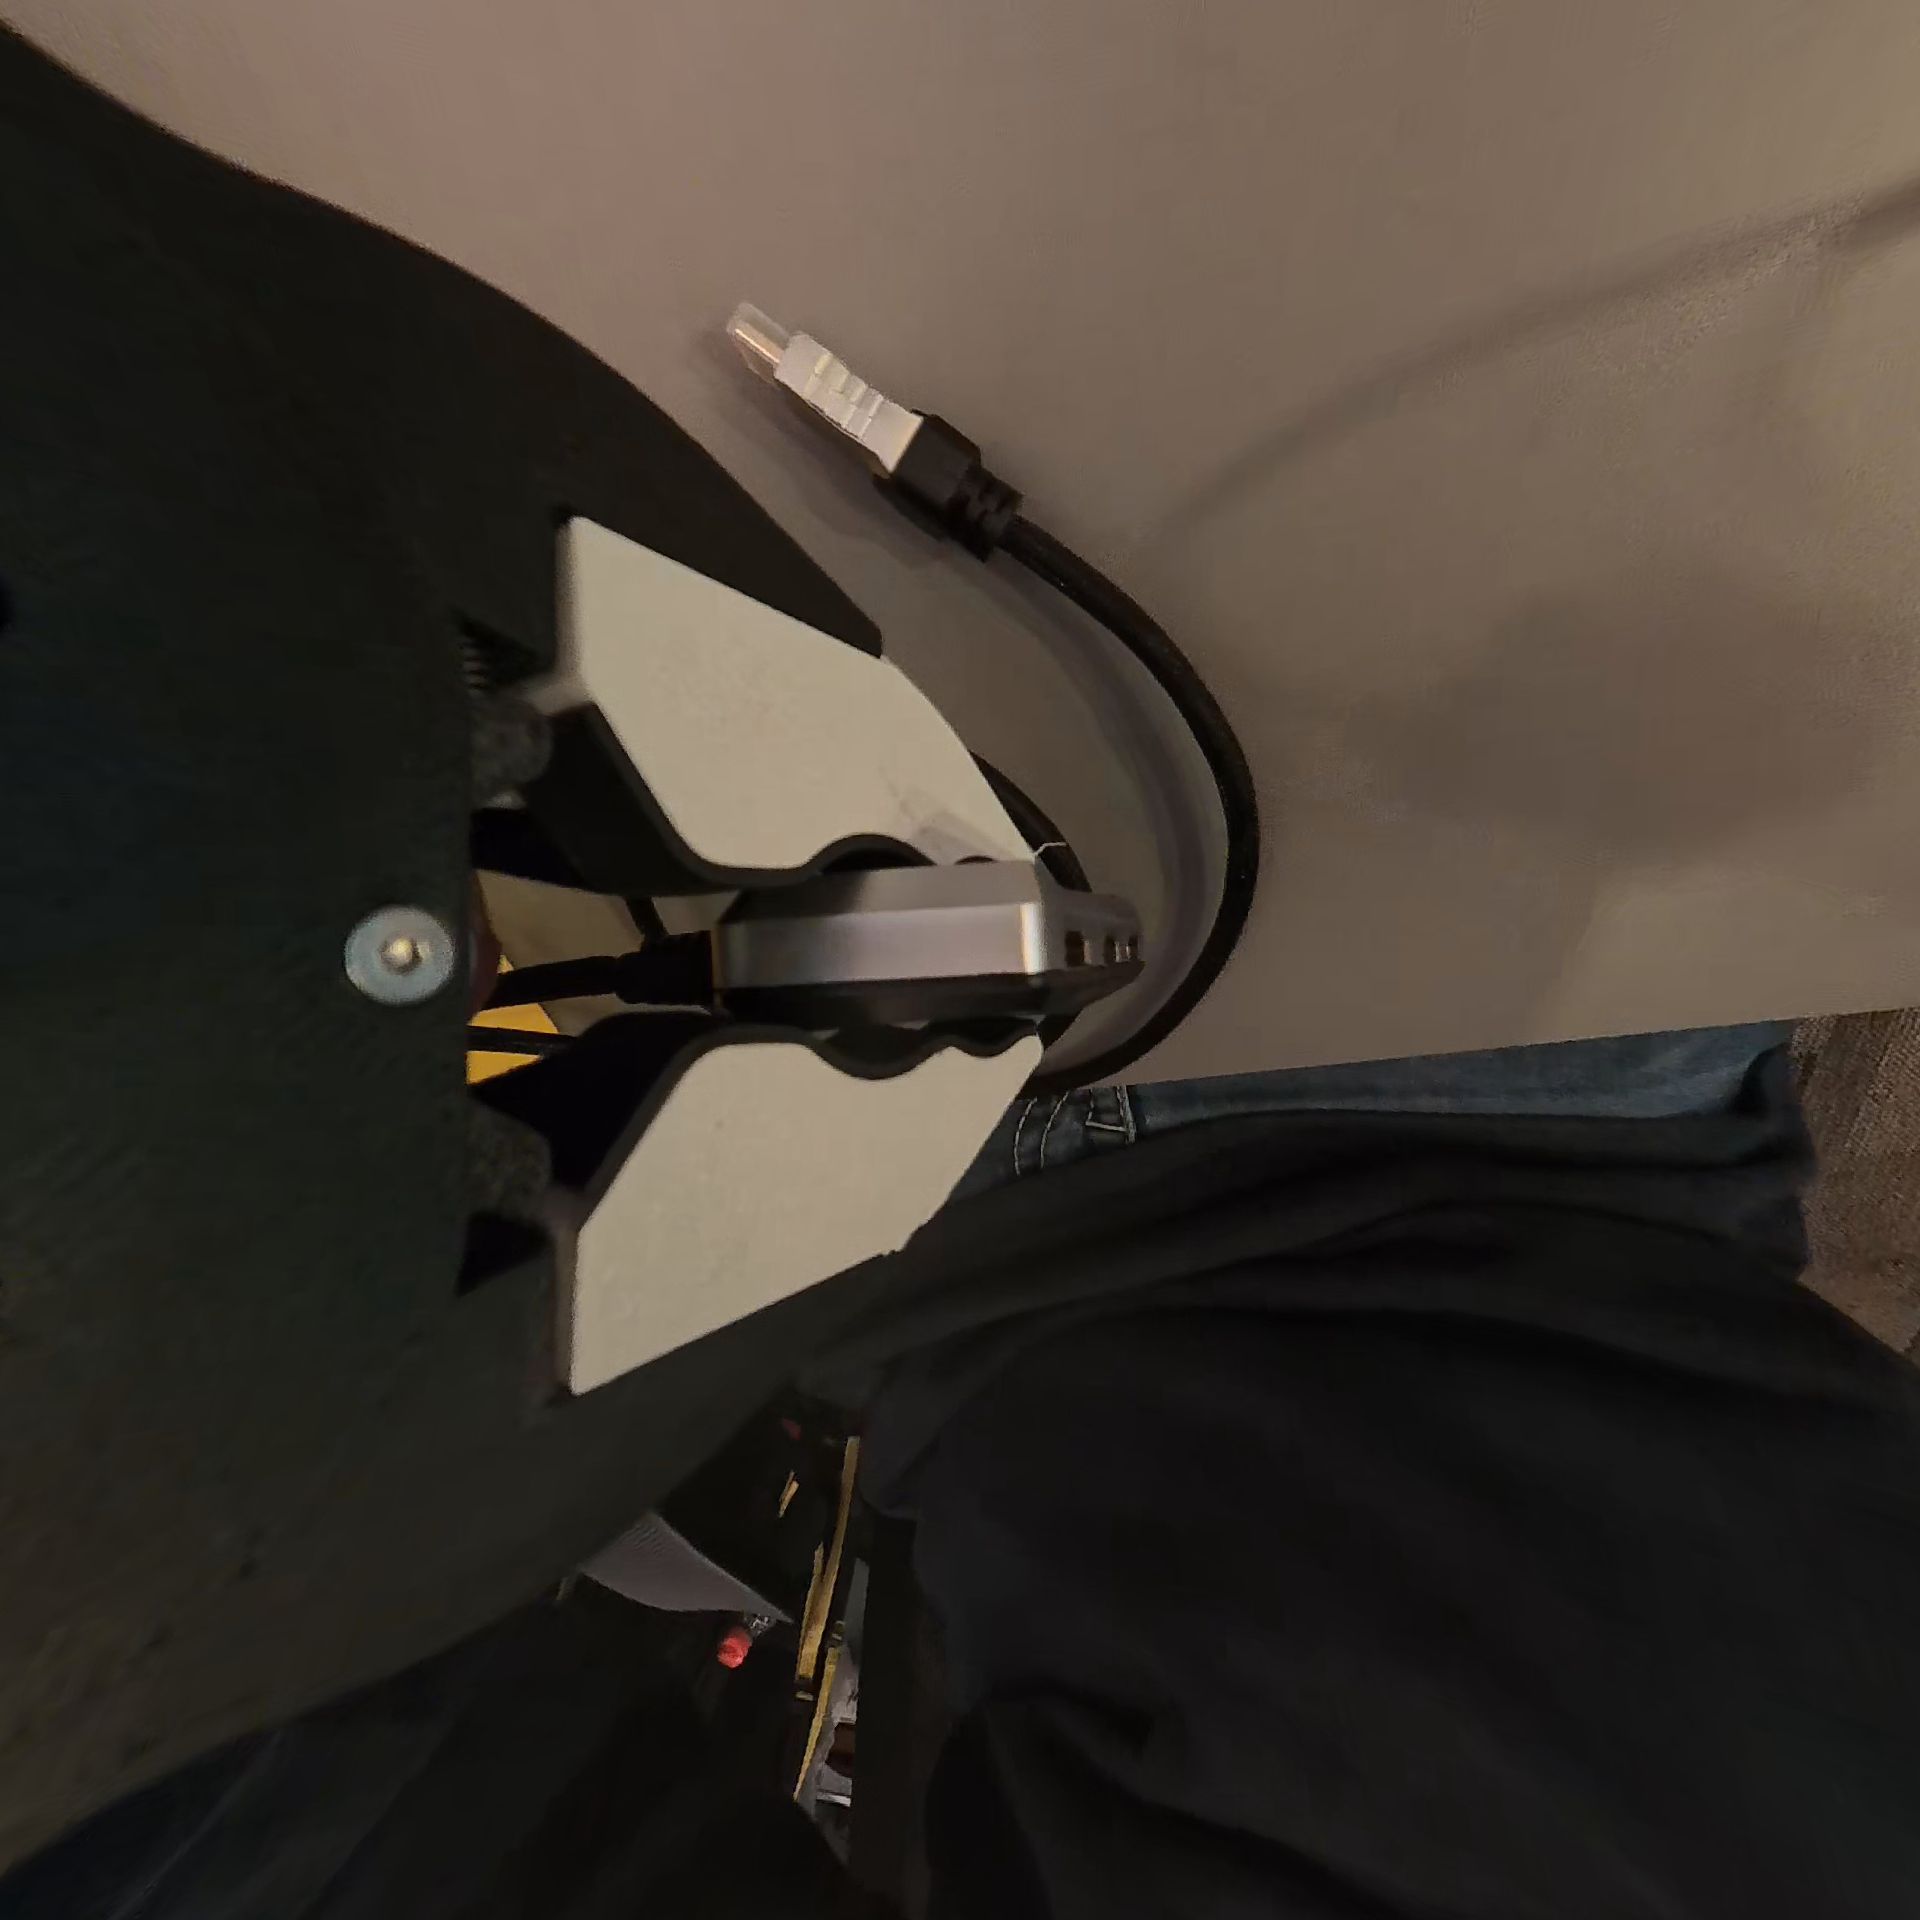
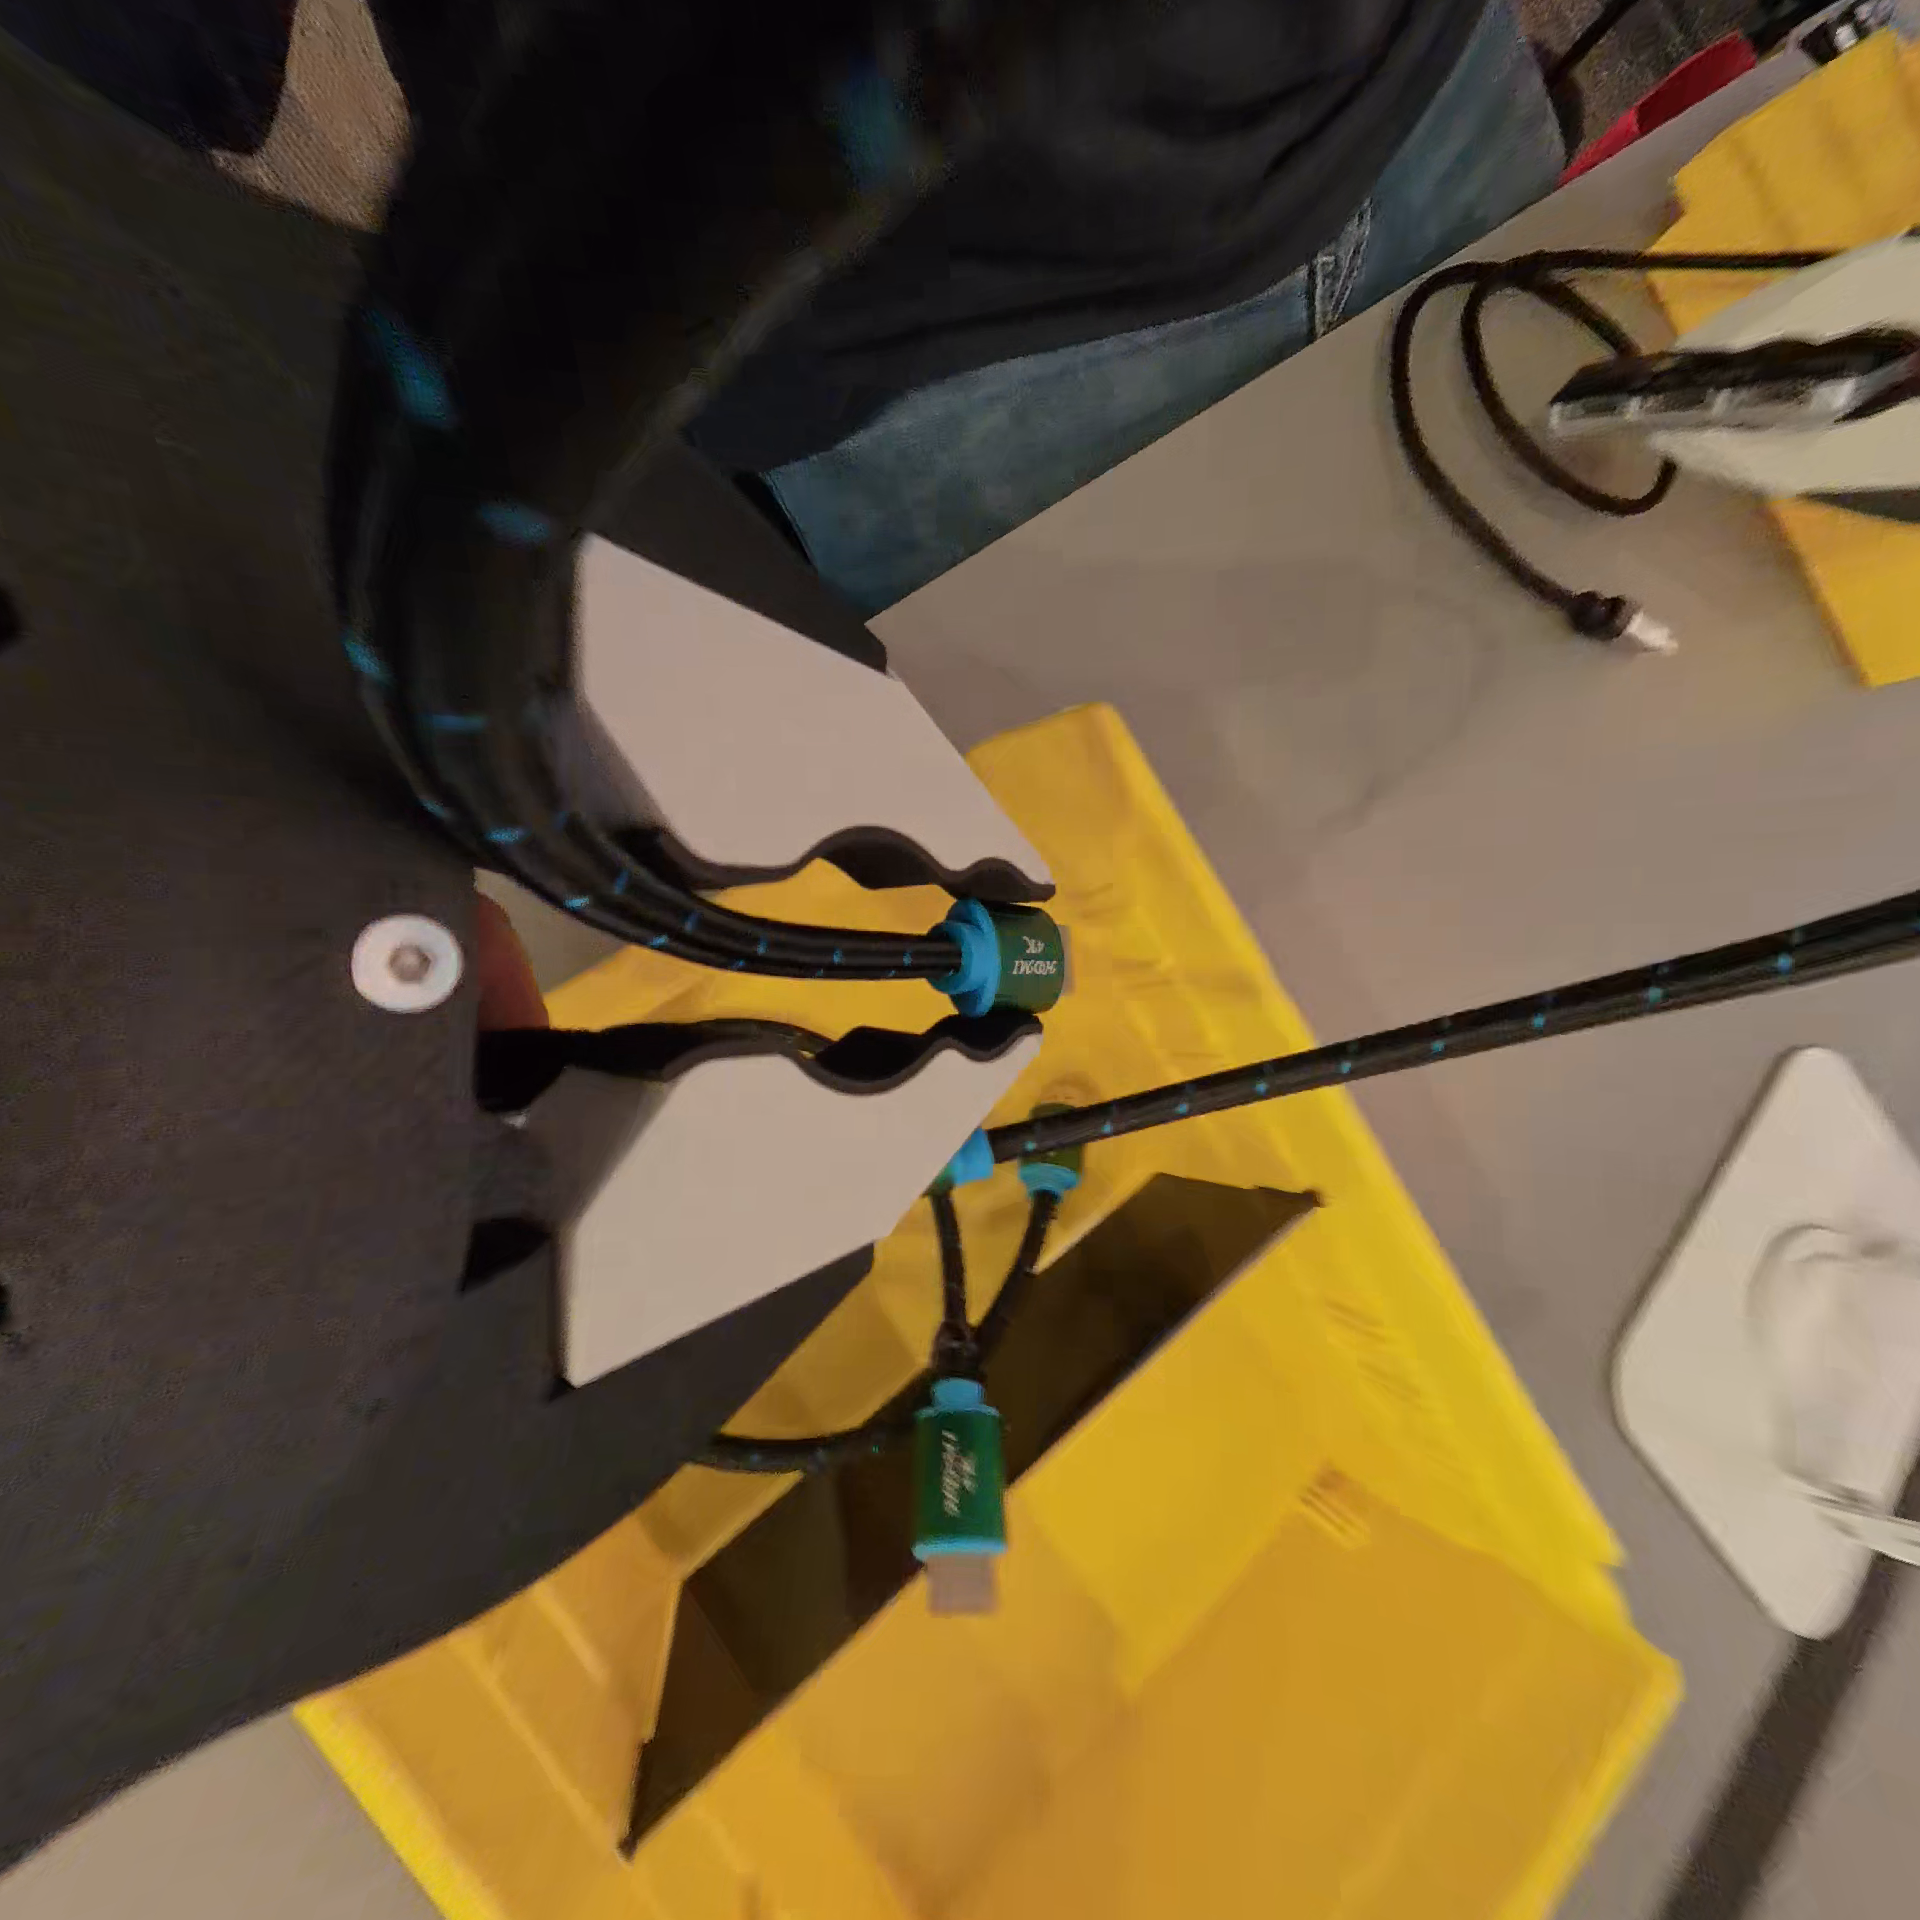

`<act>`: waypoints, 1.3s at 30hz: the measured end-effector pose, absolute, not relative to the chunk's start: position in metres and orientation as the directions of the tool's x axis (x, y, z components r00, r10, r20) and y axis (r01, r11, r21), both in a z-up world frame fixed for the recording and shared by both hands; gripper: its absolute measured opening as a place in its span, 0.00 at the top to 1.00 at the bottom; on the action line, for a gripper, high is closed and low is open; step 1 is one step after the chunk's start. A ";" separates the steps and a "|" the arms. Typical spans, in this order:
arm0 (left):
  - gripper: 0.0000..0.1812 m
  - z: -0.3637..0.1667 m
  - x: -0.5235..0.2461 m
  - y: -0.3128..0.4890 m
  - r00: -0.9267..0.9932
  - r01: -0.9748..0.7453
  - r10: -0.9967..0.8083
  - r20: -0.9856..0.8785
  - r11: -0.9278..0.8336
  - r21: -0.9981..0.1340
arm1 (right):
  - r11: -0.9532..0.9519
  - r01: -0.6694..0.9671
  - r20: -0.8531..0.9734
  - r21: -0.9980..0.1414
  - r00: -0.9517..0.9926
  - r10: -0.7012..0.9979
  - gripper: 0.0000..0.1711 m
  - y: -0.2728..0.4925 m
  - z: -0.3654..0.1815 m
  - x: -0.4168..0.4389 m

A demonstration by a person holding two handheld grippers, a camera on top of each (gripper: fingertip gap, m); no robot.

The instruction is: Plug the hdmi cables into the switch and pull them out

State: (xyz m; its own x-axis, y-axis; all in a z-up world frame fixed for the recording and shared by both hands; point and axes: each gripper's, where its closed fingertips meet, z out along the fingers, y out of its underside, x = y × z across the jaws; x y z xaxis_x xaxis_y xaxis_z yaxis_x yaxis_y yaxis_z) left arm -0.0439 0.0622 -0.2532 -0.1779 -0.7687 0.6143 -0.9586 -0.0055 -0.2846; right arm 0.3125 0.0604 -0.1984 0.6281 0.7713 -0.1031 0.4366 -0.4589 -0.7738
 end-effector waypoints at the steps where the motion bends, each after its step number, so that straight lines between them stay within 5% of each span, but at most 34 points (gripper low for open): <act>1: 0.88 -0.253 -0.043 0.061 -0.180 -0.959 -0.767 0.616 -0.001 -0.282 | -0.492 0.442 -0.128 -0.750 0.633 0.764 0.89 0.059 -0.209 0.315; 6: 0.88 -0.254 -0.042 0.059 -0.183 -0.966 -0.766 0.617 0.022 -0.259 | -0.594 0.557 -0.159 -0.581 0.639 0.753 0.89 0.056 -0.261 0.320; 9: 0.88 -0.254 -0.044 0.056 -0.188 -0.967 -0.761 0.620 0.033 -0.252 | -0.615 0.579 -0.135 -0.535 0.660 0.739 0.71 0.061 -0.269 0.326; 13: 0.88 -0.255 -0.044 0.054 -0.193 -0.965 -0.763 0.617 0.033 -0.261 | -0.633 0.608 -0.022 -0.479 0.712 0.701 0.62 0.067 -0.263 0.348; 19: 0.88 -0.254 -0.041 0.059 -0.193 -0.957 -0.783 0.591 0.019 -0.288 | -0.597 0.592 0.269 -0.542 0.795 0.544 0.61 0.090 -0.208 0.380; 21: 0.88 -0.250 -0.037 0.065 -0.188 -0.950 -0.807 0.559 0.004 -0.314 | -0.476 0.593 0.344 -0.650 0.787 0.512 0.66 0.098 -0.171 0.362; 27: 0.88 -0.219 -0.009 0.084 -0.182 -0.876 -0.889 0.419 -0.046 -0.479 | -0.118 0.495 0.201 -0.861 0.543 0.815 0.63 0.069 -0.129 0.186; 35: 0.88 -0.175 0.020 0.085 -0.196 -0.773 -0.949 0.246 -0.005 -0.635 | -0.132 0.438 0.026 -0.889 0.336 0.941 0.60 0.078 -0.186 0.040; 39: 0.88 -0.163 0.025 0.076 -0.219 -0.742 -0.949 0.226 0.012 -0.670 | -0.104 0.384 0.026 -0.918 0.319 0.947 0.75 0.090 -0.185 0.012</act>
